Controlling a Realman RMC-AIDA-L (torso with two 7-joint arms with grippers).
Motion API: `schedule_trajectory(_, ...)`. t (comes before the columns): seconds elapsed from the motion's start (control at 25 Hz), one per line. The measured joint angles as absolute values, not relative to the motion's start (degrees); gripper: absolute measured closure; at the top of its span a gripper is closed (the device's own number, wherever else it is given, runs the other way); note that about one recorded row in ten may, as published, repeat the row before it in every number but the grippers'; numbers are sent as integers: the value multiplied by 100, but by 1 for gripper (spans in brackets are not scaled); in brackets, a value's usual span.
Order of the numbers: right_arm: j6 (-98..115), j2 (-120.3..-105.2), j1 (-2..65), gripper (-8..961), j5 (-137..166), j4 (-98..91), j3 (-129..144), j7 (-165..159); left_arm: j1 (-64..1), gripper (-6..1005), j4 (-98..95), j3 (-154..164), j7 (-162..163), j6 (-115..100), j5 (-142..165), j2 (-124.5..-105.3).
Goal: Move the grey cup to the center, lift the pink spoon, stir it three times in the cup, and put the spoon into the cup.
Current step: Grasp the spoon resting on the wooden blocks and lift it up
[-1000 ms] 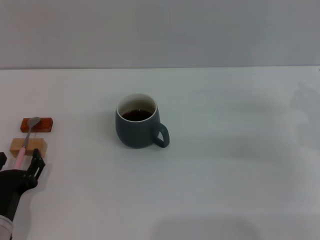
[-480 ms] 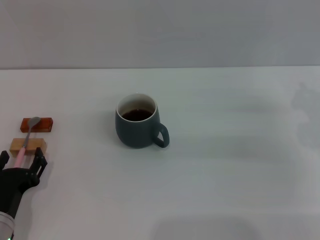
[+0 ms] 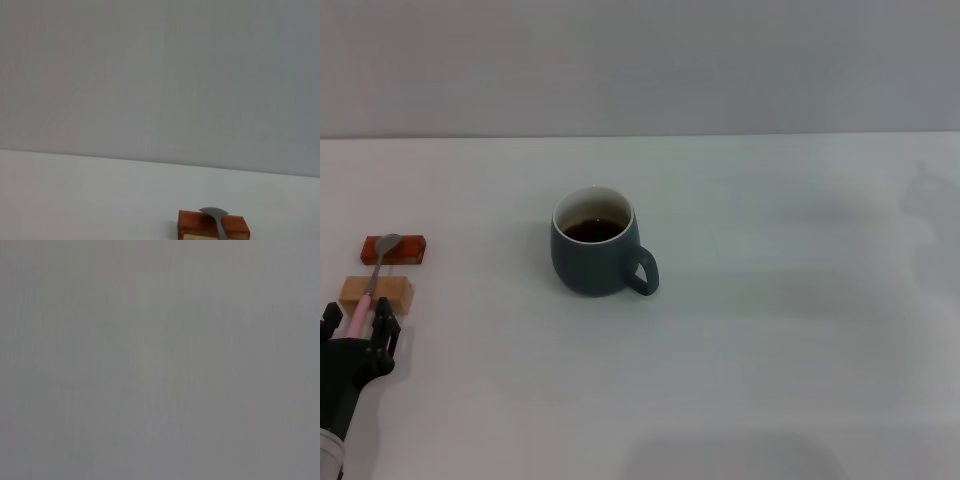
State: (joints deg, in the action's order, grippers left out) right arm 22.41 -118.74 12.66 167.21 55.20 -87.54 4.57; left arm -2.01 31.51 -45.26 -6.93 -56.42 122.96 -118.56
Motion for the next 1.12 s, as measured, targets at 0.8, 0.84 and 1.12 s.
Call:
schedule_trajectory(0.8, 2233, -11874, 1220, 954, 16716, 5602, -8728, 457, -184, 428, 3174, -4508, -694, -5642, 12296, -11856)
schedule_trajectory(0.84, 2232, -11874, 1220, 954, 16716, 5603, -8727, 457, -184, 430, 3175, -4508, -694, -5640, 12296, -11856)
schedule_trajectory(1.12, 2232, -11874, 1220, 954, 16716, 5626, -8713, 457, -184, 559, 3177, -4508, -693, -5610, 12296, -11856)
